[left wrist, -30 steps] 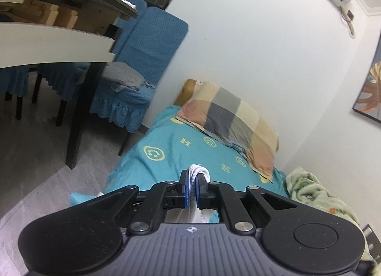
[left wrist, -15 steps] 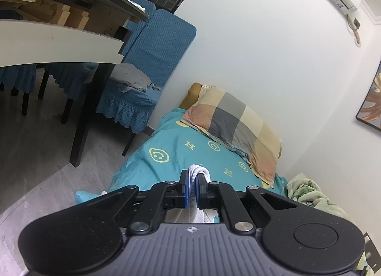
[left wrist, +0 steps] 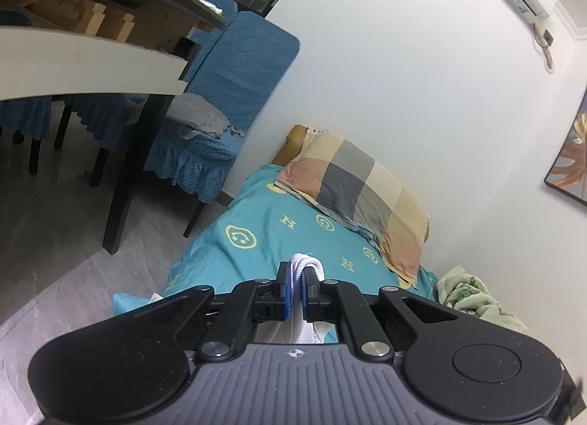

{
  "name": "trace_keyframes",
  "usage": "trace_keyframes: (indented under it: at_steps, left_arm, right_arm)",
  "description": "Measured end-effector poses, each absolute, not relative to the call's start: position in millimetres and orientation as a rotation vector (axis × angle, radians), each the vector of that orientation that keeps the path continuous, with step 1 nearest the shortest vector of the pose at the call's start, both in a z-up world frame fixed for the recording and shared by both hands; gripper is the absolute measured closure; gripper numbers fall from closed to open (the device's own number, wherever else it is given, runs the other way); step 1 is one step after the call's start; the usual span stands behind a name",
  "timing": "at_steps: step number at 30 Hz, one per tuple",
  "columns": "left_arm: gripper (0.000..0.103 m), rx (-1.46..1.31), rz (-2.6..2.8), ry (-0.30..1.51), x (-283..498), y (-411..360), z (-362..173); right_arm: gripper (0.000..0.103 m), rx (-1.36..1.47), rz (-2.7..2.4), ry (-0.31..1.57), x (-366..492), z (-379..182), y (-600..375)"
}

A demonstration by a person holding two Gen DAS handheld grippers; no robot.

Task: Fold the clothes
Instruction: 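Lift the shirt high with both grippers to hang it open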

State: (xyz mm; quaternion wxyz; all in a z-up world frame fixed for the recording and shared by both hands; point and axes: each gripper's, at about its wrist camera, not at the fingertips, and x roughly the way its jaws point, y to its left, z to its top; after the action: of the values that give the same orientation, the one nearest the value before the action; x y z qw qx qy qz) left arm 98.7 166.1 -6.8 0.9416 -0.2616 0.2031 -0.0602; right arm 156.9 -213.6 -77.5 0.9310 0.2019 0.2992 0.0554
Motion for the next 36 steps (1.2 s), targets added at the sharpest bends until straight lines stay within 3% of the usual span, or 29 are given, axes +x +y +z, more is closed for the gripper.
trace_keyframes:
  at_steps: [5,10,12,13,14,21,26,36]
  left_arm:
    - [0.097,-0.493,-0.145,0.409,99,161,-7]
    - [0.097,-0.499,-0.164,0.412,100,160,-11]
    - [0.097,-0.495,-0.168,0.415,102,159,-14]
    - [0.097,-0.491,-0.167,0.418,103,159,-16]
    - [0.097,-0.49,-0.166,0.422,105,158,-18]
    - [0.097,-0.48,-0.125,0.416,105,159,-19]
    - [0.098,-0.441,-0.123,0.35,85,149,5]
    - [0.098,-0.453,-0.22,0.1,-16,122,127]
  right_arm:
    - [0.024,0.383,0.424,0.841,227,-79,-159]
    - [0.035,0.171,0.504,1.024,274,-94,-113]
    - [0.052,0.127,0.5,1.061,276,-103,-105]
    - [0.077,0.116,0.506,1.075,277,-107,-105]
    - [0.095,0.123,0.497,1.08,278,-108,-105]
    - [0.097,0.202,0.432,0.888,239,-74,-140]
    - [0.097,0.21,0.355,0.679,184,-15,-168]
    - [0.097,0.229,0.238,0.176,35,142,-218]
